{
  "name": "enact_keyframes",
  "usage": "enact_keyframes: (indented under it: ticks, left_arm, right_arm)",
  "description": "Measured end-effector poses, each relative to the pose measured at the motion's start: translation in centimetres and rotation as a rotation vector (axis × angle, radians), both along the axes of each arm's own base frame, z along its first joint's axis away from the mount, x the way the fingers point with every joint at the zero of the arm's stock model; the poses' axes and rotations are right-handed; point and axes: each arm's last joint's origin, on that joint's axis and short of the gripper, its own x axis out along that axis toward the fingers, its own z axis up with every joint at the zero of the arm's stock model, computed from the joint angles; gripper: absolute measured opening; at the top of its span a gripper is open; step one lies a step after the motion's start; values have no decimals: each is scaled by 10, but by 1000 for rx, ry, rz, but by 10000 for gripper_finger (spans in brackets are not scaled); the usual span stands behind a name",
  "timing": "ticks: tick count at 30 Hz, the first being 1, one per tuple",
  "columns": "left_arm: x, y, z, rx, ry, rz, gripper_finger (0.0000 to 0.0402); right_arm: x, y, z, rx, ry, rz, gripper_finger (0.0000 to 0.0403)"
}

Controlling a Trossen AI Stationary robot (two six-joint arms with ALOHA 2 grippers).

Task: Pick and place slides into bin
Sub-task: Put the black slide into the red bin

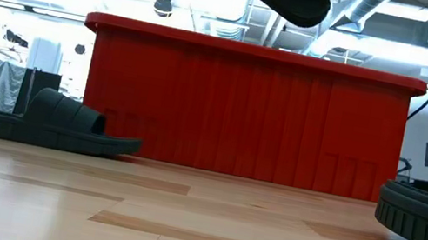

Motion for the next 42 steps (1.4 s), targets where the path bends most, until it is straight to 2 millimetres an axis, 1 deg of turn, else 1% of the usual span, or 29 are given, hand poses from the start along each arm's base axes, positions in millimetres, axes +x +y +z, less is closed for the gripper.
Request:
enact_keyframes:
  ticks: [7,10,19,24,27,31,37,42]
  left_arm:
    - [1,-1,1,6,-6,9,32]
    - [1,-1,1,8,-7,9,32]
    - [1,-1,1,20,-3,17,32]
    - [1,-1,-1,30,10,13,32]
    - [1,-1,-1,34,19,11,32]
    - [1,-1,-2,41,24,9,32]
    - [-2,3,-5,62,69,39,32]
    - [-8,12,-5,67,69,86,32]
  right_arm:
    - [0,0,0,0,-3,1,1]
    - [0,0,0,-2,-3,15,13]
    - [1,0,0,-5,9,30,103]
    - [1,1,-7,-9,91,30,159]
    - [1,3,-12,-12,141,37,181]
    - [1,6,-13,-14,162,41,188]
    - [1,9,-14,-15,170,42,172]
    - [-1,13,-15,-14,178,-17,162]
